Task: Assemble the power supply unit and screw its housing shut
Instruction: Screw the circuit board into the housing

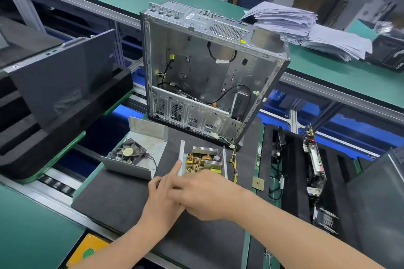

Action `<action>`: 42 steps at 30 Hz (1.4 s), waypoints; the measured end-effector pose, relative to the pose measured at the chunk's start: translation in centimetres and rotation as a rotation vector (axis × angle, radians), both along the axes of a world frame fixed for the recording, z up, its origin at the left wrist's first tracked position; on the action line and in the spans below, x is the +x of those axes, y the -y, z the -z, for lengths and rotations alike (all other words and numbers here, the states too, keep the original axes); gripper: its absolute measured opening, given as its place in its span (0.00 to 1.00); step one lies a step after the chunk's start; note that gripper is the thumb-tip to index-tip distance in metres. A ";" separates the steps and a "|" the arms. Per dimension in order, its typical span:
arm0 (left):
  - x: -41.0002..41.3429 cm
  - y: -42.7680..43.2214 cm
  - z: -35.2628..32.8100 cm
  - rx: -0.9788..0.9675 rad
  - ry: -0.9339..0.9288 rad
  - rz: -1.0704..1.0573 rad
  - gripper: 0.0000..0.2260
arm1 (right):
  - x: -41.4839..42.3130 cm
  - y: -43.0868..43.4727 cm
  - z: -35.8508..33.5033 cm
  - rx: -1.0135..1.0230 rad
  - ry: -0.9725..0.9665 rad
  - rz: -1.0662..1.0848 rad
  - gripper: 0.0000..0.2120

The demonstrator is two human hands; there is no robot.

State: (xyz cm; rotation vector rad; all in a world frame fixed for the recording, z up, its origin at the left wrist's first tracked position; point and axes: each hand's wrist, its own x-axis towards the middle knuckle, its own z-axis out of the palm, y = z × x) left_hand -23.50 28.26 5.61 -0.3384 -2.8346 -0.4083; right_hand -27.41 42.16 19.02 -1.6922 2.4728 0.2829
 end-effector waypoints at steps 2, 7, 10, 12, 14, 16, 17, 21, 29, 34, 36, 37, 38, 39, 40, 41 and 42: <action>0.2 0.1 0.0 0.027 -0.004 0.005 0.15 | -0.1 0.1 -0.3 0.019 0.015 -0.034 0.11; 0.3 0.5 -0.4 0.093 -0.083 0.012 0.12 | 0.1 0.7 0.5 0.020 -0.122 0.253 0.09; 0.1 0.6 -0.3 0.091 -0.094 0.004 0.09 | 0.2 0.7 0.5 -0.077 -0.139 0.320 0.11; 0.2 0.4 0.6 0.050 -0.116 0.015 0.07 | 0.1 0.4 0.4 -0.088 0.001 0.217 0.10; 0.3 0.2 1.1 -0.052 -0.100 0.041 0.24 | -0.2 0.0 -0.1 -0.046 0.091 0.012 0.11; 0.3 0.2 0.9 -0.067 -0.085 0.044 0.25 | -0.2 -0.1 -0.5 0.007 0.112 -0.089 0.14; 0.2 0.2 0.5 -0.038 -0.033 0.029 0.22 | -0.2 -0.1 -0.4 0.007 0.112 -0.089 0.14; 0.0 0.5 0.1 0.112 -0.072 -0.005 0.14 | -0.3 0.3 1.0 -0.052 -0.026 0.091 0.17; -0.5 1.3 2.1 0.133 -0.211 0.086 0.09 | -0.4 0.5 1.3 -0.137 0.030 0.508 0.14; -0.7 1.2 2.2 0.133 -0.222 0.073 0.13 | -0.7 0.3 0.7 -0.059 0.098 0.480 0.08; -0.6 1.3 1.9 0.122 -0.191 0.080 0.11 | -1.0 0.1 0.5 -0.065 0.120 0.495 0.09; -0.6 1.3 1.8 0.123 -0.177 0.087 0.11 | -1.2 0.0 0.4 -0.063 0.123 0.493 0.08; -0.5 1.4 1.7 0.119 -0.161 0.086 0.10 | -1.3 0.0 0.4 -0.057 0.119 0.482 0.08; -0.5 1.4 1.6 0.125 -0.148 0.085 0.08 | -1.4 -0.1 0.3 -0.052 0.115 0.464 0.07; -0.4 1.4 1.5 0.128 -0.141 0.082 0.06 | -1.5 -0.2 0.3 -0.047 0.111 0.447 0.06; -0.5 1.4 1.4 0.140 -0.135 0.083 0.04 | -1.5 -0.1 0.2 -0.042 0.110 0.429 0.05; -0.5 1.3 1.3 0.153 -0.116 0.085 0.05 | -1.5 -0.1 0.1 -0.038 0.113 0.407 0.05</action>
